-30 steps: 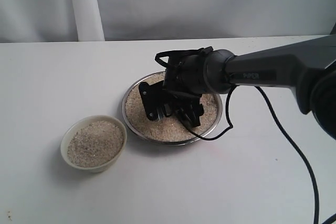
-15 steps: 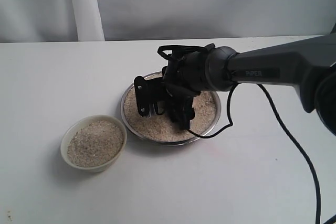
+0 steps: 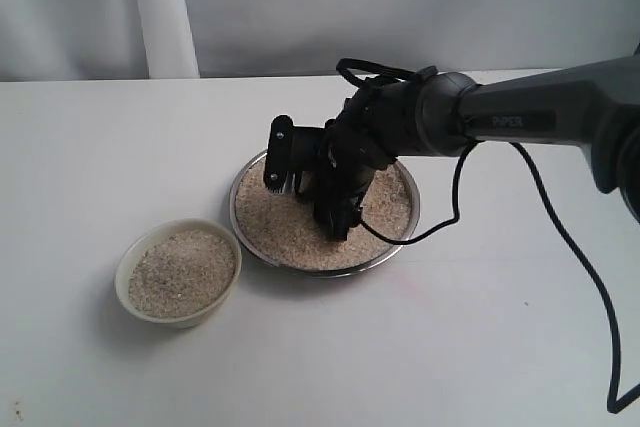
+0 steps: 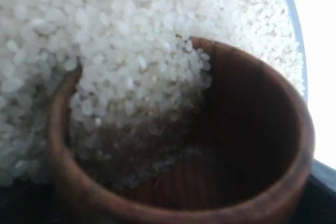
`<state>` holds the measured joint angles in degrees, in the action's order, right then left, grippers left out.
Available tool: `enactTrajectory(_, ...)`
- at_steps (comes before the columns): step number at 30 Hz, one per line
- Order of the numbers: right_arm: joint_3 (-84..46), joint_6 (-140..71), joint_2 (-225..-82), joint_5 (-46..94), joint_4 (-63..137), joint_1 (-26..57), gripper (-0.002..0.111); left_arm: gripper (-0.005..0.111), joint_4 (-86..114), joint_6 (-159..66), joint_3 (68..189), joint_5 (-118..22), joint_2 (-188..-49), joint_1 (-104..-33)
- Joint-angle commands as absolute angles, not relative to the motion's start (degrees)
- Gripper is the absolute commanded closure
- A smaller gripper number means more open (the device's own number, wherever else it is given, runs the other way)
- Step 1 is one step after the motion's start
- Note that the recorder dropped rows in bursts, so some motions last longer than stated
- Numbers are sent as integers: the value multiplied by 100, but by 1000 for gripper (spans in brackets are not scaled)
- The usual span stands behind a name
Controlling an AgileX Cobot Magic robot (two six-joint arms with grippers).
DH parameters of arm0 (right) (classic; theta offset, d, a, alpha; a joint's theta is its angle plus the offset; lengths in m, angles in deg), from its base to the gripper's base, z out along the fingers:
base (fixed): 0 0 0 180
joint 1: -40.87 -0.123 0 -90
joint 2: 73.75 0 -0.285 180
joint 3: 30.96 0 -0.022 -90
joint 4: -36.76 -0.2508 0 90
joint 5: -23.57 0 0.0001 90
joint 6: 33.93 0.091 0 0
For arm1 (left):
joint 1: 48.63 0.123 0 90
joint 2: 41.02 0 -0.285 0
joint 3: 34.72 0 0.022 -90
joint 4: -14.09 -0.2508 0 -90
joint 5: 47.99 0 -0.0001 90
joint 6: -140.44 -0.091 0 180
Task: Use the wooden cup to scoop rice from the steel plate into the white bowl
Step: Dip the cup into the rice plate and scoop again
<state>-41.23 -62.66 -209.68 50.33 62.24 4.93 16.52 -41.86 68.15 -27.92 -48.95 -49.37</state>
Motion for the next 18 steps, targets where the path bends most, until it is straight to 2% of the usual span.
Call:
enactTrajectory(1,-4048,-6231,-21109,4970,5837,509,108,107,1649,-4164,6806,-2825,-4880,-4952)
enactTrajectory(11,-4034,-6231,-20999,4900,5103,617,108,107,1649,-4164,6806,-2825,-4880,-4952)
enactTrajectory(18,-3278,-6258,-20430,3946,4675,806,108,107,1649,-4164,6806,-2825,-4880,-4952)
